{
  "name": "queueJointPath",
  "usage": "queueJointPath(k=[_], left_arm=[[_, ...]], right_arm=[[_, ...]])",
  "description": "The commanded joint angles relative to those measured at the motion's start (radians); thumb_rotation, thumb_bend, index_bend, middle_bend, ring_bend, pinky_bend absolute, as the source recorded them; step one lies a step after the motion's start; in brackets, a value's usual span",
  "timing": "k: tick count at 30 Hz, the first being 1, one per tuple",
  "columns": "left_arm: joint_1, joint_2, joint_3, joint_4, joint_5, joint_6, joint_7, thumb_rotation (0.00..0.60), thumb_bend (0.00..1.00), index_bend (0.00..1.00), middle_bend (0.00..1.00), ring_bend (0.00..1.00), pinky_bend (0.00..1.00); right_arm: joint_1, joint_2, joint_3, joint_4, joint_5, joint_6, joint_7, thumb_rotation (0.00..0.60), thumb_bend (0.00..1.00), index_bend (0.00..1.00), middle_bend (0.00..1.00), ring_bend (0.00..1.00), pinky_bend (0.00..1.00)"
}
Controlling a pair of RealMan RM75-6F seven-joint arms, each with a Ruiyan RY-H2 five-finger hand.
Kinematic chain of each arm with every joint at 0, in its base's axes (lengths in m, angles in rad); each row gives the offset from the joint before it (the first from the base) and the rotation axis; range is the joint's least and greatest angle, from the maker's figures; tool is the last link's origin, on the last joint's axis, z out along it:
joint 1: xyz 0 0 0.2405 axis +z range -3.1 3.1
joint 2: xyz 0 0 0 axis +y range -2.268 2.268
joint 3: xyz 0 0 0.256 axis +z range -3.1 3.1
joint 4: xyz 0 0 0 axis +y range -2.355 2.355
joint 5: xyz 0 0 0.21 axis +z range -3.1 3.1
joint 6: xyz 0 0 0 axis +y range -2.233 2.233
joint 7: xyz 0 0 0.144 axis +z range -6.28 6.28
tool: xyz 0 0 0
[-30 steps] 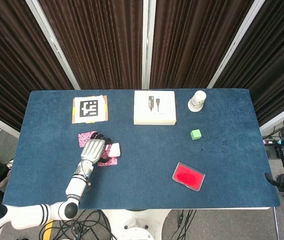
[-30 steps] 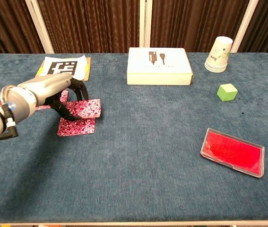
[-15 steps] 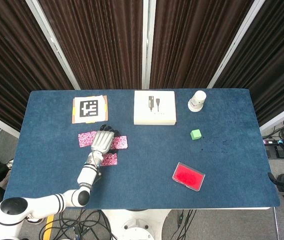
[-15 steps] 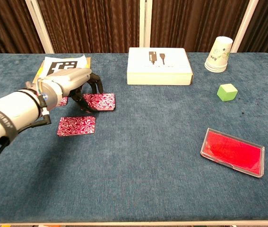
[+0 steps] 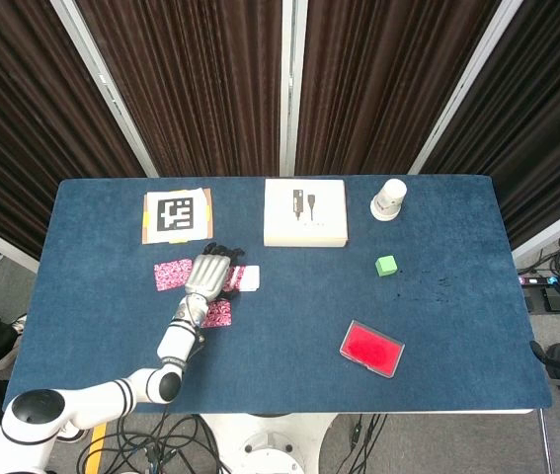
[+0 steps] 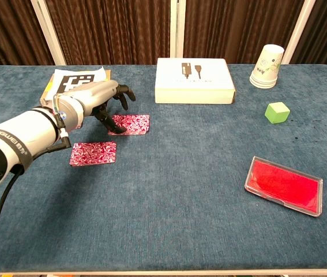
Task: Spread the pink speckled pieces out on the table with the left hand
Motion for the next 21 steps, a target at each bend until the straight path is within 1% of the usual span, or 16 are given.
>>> queueJointPath(k=[1, 7, 12, 13, 15, 17, 21], left_arm=[[0.006, 0.011, 0.001, -0.015, 0.006, 0.007, -0.002, 0.600, 0.22, 0.19, 0.26, 0.14, 0.11], [0.025, 0.046, 0.005, -0.065, 0.001, 0.030, 0.017, 0.600, 0.22, 0.19, 0.26, 0.14, 0.11], [0.077, 0.137, 0.024, -0.180, 0.012, 0.104, 0.053, 0.600, 0.22, 0.21, 0.26, 0.14, 0.11], [0.095, 0.176, 0.037, -0.219, 0.038, 0.109, 0.033, 0.600, 0.22, 0.23, 0.26, 0.12, 0.11], [0.128, 0.240, 0.066, -0.261, 0.115, 0.119, -0.042, 0.600, 0.22, 0.26, 0.24, 0.10, 0.11], [0.178, 0.302, 0.102, -0.281, 0.198, 0.175, -0.112, 0.600, 0.22, 0.27, 0.24, 0.09, 0.11], [0.249, 0.380, 0.146, -0.323, 0.257, 0.248, -0.157, 0.600, 0.22, 0.27, 0.24, 0.09, 0.11]], right_arm=[[0.000, 0.000, 0.000, -0.001, -0.001, 0.000, -0.001, 0.600, 0.15, 0.00, 0.00, 0.00, 0.00], [0.000, 0.000, 0.000, -0.006, -0.003, 0.002, -0.007, 0.600, 0.15, 0.00, 0.00, 0.00, 0.00], [0.002, -0.003, -0.002, -0.004, -0.007, 0.000, -0.007, 0.600, 0.15, 0.00, 0.00, 0.00, 0.00], [0.002, -0.005, -0.004, -0.004, -0.010, 0.000, -0.006, 0.600, 0.15, 0.00, 0.00, 0.00, 0.00], [0.003, -0.006, -0.006, -0.005, -0.017, 0.002, -0.008, 0.600, 0.15, 0.00, 0.00, 0.00, 0.00], [0.003, -0.005, -0.007, -0.011, -0.022, 0.007, -0.014, 0.600, 0.15, 0.00, 0.00, 0.00, 0.00], [0.002, -0.002, -0.004, -0.028, -0.029, 0.021, -0.020, 0.600, 0.15, 0.00, 0.00, 0.00, 0.00]])
